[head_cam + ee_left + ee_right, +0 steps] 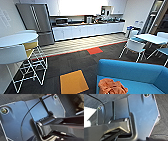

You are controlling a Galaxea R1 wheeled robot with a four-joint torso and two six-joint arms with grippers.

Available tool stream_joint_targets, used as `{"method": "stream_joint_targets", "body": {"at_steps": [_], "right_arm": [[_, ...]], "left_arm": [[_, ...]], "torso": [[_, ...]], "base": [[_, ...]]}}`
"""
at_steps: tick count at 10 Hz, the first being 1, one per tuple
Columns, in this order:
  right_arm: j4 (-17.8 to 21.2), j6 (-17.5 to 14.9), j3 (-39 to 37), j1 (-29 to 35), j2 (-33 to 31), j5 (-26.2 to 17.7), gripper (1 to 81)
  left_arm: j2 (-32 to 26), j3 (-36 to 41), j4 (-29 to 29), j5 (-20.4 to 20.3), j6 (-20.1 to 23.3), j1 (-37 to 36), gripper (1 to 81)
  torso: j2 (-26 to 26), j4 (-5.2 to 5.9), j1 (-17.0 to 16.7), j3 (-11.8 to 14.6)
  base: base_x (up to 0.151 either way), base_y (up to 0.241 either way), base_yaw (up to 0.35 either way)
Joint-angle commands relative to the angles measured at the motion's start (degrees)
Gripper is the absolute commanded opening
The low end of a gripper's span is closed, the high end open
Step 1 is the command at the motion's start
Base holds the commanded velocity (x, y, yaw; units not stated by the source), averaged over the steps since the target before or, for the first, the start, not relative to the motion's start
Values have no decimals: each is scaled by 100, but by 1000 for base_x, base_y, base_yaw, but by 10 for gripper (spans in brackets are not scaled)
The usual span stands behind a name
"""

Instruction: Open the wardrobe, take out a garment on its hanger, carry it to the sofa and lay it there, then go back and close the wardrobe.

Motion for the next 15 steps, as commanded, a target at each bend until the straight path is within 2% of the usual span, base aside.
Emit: {"method": "stream_joint_targets", "body": {"at_steps": [1,15], "right_arm": [[-4,-19,16,153,-4,-317,811],[4,-19,-10,144,-92,-343,811]], "left_arm": [[61,21,125,234,22,-199,811],[52,21,177,243,22,-164,811]], "torso": [[0,0,1,0],[0,0,1,0]], "base": [[0,0,347],[0,0,349]]}}
